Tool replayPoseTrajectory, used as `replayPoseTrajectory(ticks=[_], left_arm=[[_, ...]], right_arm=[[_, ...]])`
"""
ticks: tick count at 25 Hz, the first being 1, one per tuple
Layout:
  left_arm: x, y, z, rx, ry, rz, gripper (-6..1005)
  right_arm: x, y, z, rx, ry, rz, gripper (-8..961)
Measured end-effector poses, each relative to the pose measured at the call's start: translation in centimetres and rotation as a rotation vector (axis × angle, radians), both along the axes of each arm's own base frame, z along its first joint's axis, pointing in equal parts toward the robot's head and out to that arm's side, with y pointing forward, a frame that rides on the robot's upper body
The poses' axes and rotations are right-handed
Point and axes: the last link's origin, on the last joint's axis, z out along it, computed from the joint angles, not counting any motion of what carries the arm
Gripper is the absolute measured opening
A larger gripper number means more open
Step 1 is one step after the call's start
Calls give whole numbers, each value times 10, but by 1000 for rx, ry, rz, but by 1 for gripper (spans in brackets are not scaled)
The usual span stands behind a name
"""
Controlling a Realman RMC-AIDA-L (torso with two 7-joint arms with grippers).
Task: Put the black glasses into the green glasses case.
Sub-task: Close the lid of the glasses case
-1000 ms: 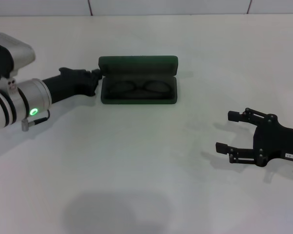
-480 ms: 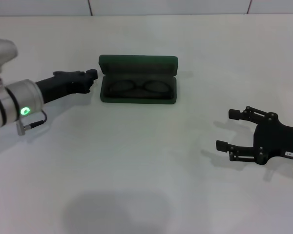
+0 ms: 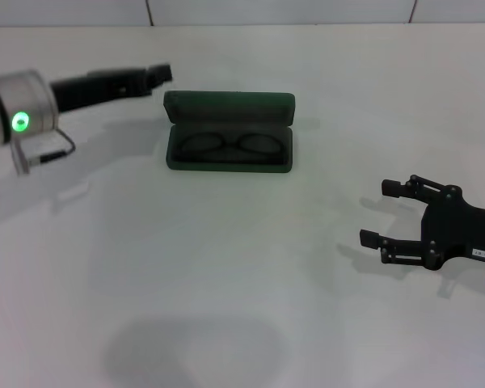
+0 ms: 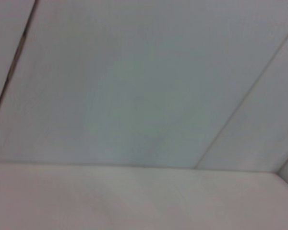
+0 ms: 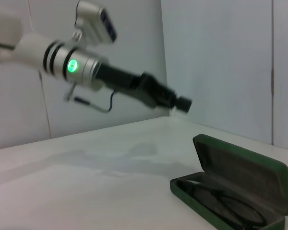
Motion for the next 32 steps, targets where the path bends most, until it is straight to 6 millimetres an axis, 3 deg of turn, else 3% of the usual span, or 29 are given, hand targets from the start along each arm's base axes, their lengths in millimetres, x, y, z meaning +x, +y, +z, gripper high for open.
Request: replayPoseTrajectory(ticks=[3,9,16,32], left_arm=[[25,13,4,7,65,58,16],[57,33,-25,130,212,132,16],[51,39,-66,159,236,166,17],[48,49,-94,163,262,195,18]], right_arm=[[-1,1,-1,1,1,2,886],[-5,5,-2,-3,4,9,886],[-6,5,-2,-2,5,10,886],[-7,6,-2,-3,6,13,886]])
